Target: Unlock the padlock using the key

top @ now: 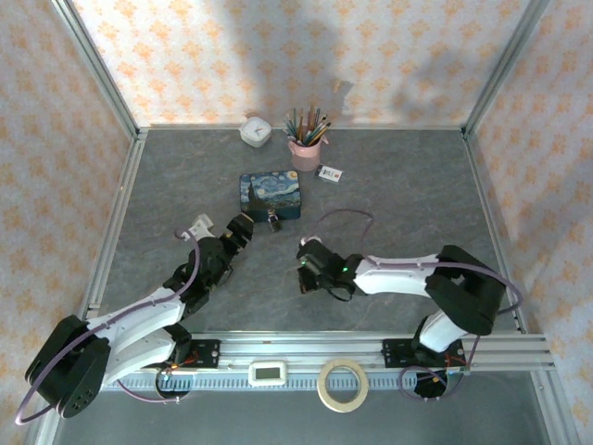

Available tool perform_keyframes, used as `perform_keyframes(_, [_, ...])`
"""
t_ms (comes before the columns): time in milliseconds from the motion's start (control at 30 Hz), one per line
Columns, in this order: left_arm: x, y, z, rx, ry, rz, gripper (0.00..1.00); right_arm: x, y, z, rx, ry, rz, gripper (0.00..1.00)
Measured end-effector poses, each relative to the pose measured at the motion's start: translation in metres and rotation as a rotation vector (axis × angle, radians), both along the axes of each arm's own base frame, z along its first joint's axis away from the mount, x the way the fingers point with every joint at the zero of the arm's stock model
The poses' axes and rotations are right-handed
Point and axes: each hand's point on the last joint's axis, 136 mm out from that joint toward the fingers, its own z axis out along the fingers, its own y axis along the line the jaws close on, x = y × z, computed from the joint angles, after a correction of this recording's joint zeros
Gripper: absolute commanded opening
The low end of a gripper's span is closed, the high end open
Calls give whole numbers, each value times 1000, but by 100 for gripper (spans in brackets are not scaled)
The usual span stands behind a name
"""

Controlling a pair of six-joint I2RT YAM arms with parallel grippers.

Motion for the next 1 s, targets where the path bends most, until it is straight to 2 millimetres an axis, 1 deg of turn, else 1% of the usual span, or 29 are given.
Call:
perform_keyframes(100, [1, -15, 3, -38, -12, -68, 84, 7, -2, 16, 80, -23, 62, 0])
perform_keyframes(200, [2, -32, 7, -82, -28, -147, 75, 12, 6, 45, 194, -63, 140, 0])
perform_keyframes(267, [2, -44, 10, -108, -42, -204, 66, 16, 9, 63, 260, -88, 183, 0])
perform_keyframes(367, [3, -60, 19, -134, -74, -279, 54, 20, 9, 80, 327, -101, 227, 0])
perform_keyframes(433, [5, -69, 26, -147, -100, -322, 51, 21, 10, 88, 358, -100, 249, 0])
perform_keyframes(533, [4, -85, 39, -179, -145, -397, 48, 18, 15, 99, 404, -93, 294, 0])
perform_keyframes(633, [1, -100, 47, -204, -175, -468, 47, 15, 22, 113, 450, -90, 340, 0])
perform_keyframes(733, [-2, -112, 49, -218, -187, -523, 48, 12, 27, 124, 486, -92, 374, 0])
perform_keyframes(867, [-6, -122, 48, -224, -190, -575, 47, 11, 29, 131, 519, -92, 397, 0])
perform_keyframes(900, [-7, -125, 49, -225, -194, -591, 46, 11, 29, 132, 525, -93, 400, 0])
perform_keyframes(1000, [-12, -134, 52, -230, -206, -631, 38, 14, 28, 137, 545, -101, 402, 0])
